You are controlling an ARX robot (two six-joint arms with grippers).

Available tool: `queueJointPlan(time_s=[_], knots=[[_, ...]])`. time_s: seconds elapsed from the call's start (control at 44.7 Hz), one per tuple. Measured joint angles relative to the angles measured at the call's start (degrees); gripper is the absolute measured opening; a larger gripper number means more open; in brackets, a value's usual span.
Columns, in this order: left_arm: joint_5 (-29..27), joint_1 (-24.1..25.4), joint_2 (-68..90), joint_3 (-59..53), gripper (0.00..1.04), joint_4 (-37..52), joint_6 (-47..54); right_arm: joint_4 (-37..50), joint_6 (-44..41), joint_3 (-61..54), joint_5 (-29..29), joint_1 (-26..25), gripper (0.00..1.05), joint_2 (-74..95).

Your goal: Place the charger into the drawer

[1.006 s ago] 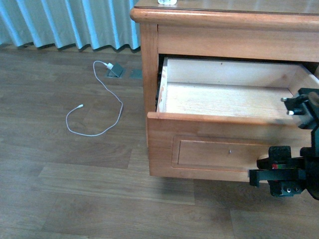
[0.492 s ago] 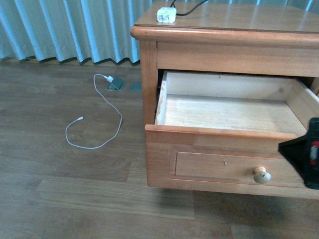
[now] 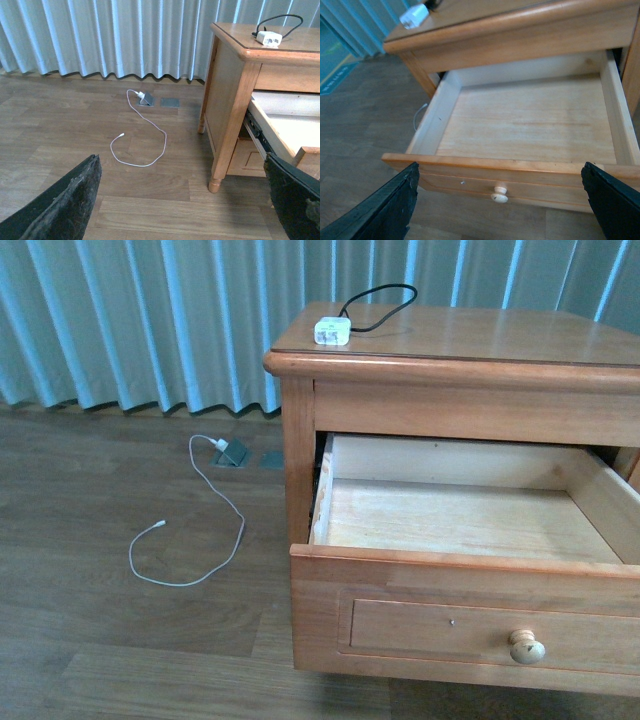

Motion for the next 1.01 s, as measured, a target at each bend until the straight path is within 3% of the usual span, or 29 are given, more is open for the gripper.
queueJointPlan(time_s=[0.179,0.425,0.469,0.559,0.693,0.805,0.894,1.006], knots=[[0.0,0.0,0.0,0.0,0.99,0.0,0.0,-1.7,0.6,-6.8,-3.5,-7.9,0.96,-9.8],[0.0,0.0,0.0,0.0,0.99,0.0,0.0,-1.3,0.8,-7.4,-3.1,-8.5,0.96,-10.8],[0.0,0.0,0.0,0.0,0.99,0.0,0.0,7.4,-3.0,-10.8,5.5,-6.3,0.87,-12.2],[-0.1,0.0,0.0,0.0,0.99,0.0,0.0,15.1,-8.5,-14.7,14.3,-3.3,0.67,-15.5],[-0.1,0.0,0.0,0.0,0.99,0.0,0.0,14.2,-10.8,-17.1,16.9,-0.5,0.39,-19.0],[-0.1,0.0,0.0,0.0,0.99,0.0,0.0,12.7,-11.3,-18.2,23.4,4.6,0.19,-21.5],[-0.1,0.0,0.0,0.0,0.99,0.0,0.0,11.9,-11.5,-18.7,23.4,6.4,0.03,-23.4],[-0.1,0.0,0.0,0.0,0.99,0.0,0.0,10.8,-11.8,-19.4,23.8,6.5,0.03,-25.0]])
